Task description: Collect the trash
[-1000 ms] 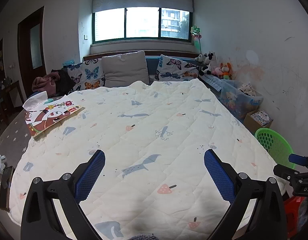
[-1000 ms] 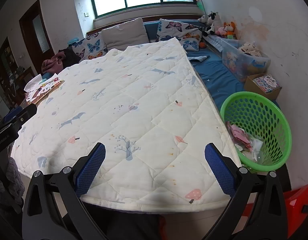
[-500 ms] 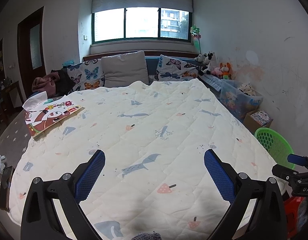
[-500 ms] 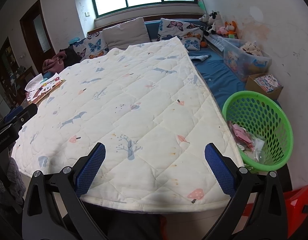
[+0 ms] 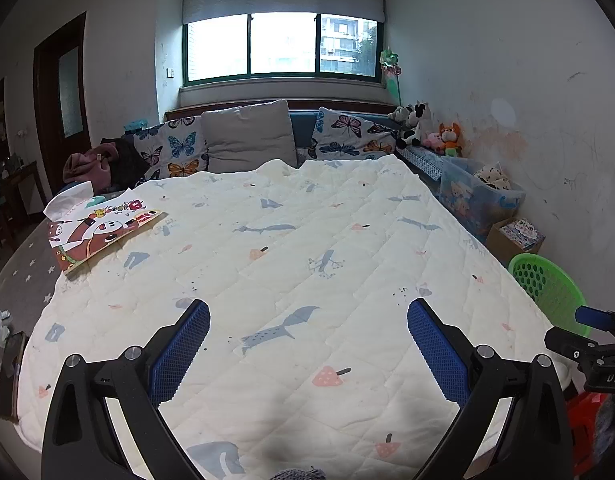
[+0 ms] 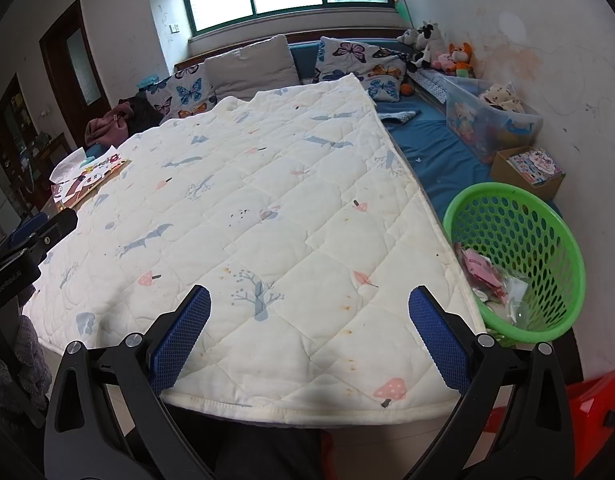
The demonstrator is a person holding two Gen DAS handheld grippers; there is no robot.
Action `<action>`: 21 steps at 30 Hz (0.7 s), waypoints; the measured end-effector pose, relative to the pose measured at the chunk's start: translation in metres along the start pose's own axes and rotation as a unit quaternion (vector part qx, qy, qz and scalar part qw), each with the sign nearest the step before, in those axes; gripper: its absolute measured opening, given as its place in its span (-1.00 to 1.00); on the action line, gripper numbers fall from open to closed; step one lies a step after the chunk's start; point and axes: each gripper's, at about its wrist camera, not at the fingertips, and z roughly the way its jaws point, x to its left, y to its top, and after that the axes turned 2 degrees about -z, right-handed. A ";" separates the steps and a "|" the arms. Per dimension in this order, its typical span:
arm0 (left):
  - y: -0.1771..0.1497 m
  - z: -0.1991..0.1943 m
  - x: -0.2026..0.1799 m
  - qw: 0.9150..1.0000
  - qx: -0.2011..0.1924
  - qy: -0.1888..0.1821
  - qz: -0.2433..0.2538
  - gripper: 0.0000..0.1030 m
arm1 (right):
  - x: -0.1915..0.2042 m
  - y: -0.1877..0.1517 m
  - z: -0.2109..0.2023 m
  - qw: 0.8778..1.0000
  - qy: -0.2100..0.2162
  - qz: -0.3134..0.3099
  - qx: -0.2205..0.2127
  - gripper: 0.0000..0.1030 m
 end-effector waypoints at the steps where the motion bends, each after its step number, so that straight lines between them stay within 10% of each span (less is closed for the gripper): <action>1: 0.000 0.000 0.000 1.000 0.000 0.001 0.000 0.86 | 0.000 0.000 0.000 1.000 0.001 0.000 0.000 0.91; 21: -0.001 -0.001 -0.004 1.000 0.002 -0.003 0.000 0.86 | 0.001 0.001 0.001 1.000 0.003 -0.003 0.003 0.91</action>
